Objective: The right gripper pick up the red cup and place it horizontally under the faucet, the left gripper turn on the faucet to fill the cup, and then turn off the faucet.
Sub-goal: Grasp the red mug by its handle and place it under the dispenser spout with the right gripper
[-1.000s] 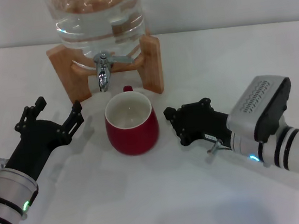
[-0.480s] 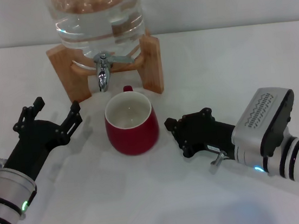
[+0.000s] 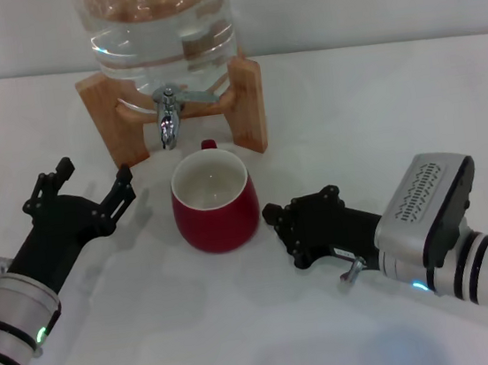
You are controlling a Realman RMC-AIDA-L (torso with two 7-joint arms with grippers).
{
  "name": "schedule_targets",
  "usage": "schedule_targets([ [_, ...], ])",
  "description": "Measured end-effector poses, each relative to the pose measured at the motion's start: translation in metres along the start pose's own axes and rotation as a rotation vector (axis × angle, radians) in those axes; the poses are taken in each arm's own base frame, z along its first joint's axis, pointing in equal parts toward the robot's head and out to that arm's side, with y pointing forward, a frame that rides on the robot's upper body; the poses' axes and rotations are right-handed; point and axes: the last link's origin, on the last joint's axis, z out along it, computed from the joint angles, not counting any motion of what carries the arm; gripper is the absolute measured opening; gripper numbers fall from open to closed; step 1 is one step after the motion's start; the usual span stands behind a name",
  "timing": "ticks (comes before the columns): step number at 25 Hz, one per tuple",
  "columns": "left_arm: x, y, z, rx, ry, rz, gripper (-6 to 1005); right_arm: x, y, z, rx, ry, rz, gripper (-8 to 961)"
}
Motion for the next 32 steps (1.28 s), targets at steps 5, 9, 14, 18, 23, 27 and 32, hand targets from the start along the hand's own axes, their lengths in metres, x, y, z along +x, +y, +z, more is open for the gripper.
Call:
schedule_targets([
  [5, 0.0, 0.0, 0.0, -0.002, 0.001, 0.001, 886, -0.002, 0.003, 0.002, -0.019, -0.003, -0.011, 48],
  [9, 0.0, 0.001, 0.0, -0.003, 0.001, 0.0, 886, -0.004, 0.005, 0.003, -0.023, -0.005, -0.01, 50],
  [14, 0.0, 0.001, 0.0, -0.004, 0.002, -0.001, 886, -0.005, 0.005, 0.004, -0.025, -0.008, -0.01, 52],
  [18, 0.0, 0.002, 0.001, -0.004, 0.002, -0.002, 886, -0.008, 0.005, 0.006, -0.026, -0.012, -0.009, 55],
  [23, 0.0, 0.002, 0.001, -0.005, 0.002, -0.004, 886, -0.011, 0.004, 0.009, -0.023, -0.01, -0.006, 57],
  [27, 0.0, 0.002, 0.001, -0.006, 0.002, -0.005, 886, -0.013, 0.005, 0.012, -0.027, -0.006, -0.01, 59],
  [32, 0.0, 0.003, 0.0, -0.005, 0.002, -0.006, 886, -0.014, 0.007, 0.013, -0.036, -0.003, -0.014, 62],
])
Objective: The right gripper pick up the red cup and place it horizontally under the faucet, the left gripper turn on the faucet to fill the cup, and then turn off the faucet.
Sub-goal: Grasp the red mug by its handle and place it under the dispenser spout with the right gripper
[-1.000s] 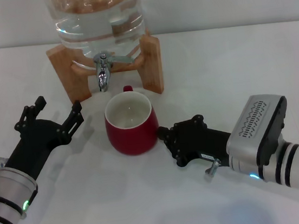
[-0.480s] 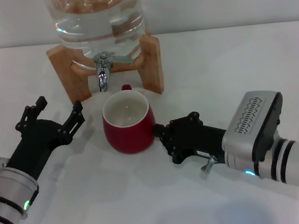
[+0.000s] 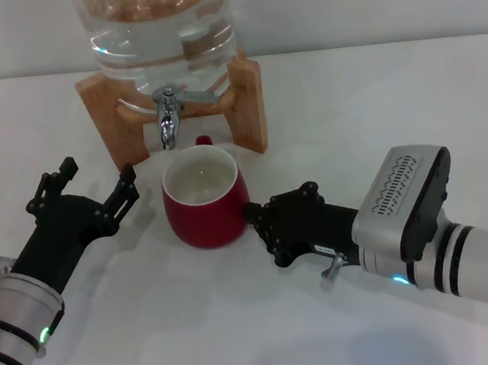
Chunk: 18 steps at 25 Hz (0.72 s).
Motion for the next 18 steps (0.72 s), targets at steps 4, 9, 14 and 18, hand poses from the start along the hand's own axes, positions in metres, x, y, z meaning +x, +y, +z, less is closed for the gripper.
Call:
schedule_targets([
  [4, -0.0001, 0.0003, -0.0001, 0.0, 0.0, -0.001, 886, -0.0002, 0.0018, 0.0003, -0.006, 0.0, 0.0, 64],
  [9, -0.0002, 0.0007, -0.0001, -0.002, 0.0, -0.001, 886, -0.0018, 0.0049, 0.0015, -0.018, -0.003, -0.005, 67],
  [14, -0.0005, 0.0008, -0.0005, -0.003, -0.002, 0.0, 886, -0.0034, 0.008, 0.0043, -0.031, 0.006, -0.013, 70],
  [18, -0.0007, 0.0009, -0.0007, -0.004, -0.002, 0.0, 886, -0.0043, 0.0097, 0.0056, -0.04, 0.009, -0.019, 72],
])
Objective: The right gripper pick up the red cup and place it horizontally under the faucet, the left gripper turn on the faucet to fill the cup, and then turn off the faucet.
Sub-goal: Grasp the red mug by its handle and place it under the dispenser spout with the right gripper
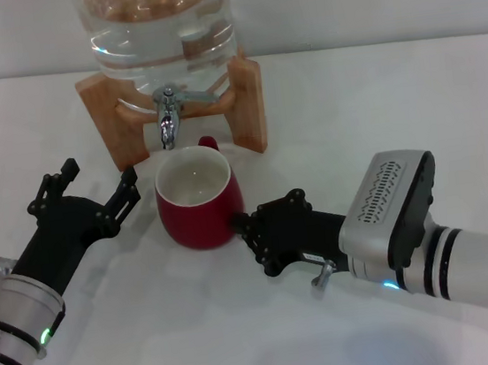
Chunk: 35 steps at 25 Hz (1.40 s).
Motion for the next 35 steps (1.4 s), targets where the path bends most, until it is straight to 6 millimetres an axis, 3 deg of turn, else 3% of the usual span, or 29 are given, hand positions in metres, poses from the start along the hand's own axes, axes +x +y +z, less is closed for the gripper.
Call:
schedule_targets([
  [20, 0.0005, 0.0003, 0.0012, -0.002, 0.001, 0.001, 886, -0.0031, -0.0077, 0.0022, 0.035, 0.003, 0.034, 83],
  [35, 0.0001, 0.0019, 0.0013, -0.01, -0.001, 0.003, 886, -0.0043, -0.0013, 0.0036, 0.003, 0.002, 0.013, 91],
])
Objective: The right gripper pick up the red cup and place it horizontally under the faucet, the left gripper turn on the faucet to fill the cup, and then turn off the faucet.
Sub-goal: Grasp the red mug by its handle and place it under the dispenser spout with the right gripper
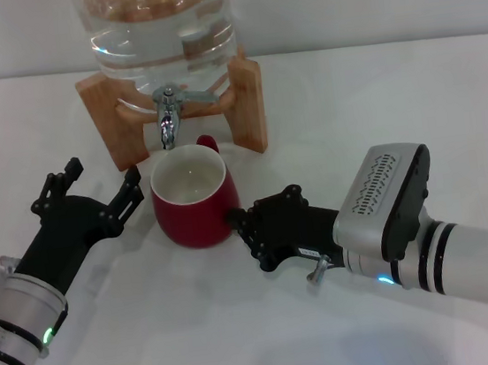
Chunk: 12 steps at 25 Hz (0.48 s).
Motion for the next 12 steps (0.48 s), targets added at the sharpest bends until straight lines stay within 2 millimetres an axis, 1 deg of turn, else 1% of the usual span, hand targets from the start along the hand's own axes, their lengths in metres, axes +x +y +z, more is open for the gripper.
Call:
schedule_targets([
  [5, -0.0007, 0.0003, -0.0009, -0.001, -0.002, 0.0, 886, 0.0002, -0.0004, -0.0005, 0.004, -0.002, 0.004, 94],
  [12, -0.0012, 0.0, -0.003, 0.002, -0.001, -0.002, 886, 0.0062, -0.0076, -0.0065, 0.044, 0.002, 0.029, 98],
])
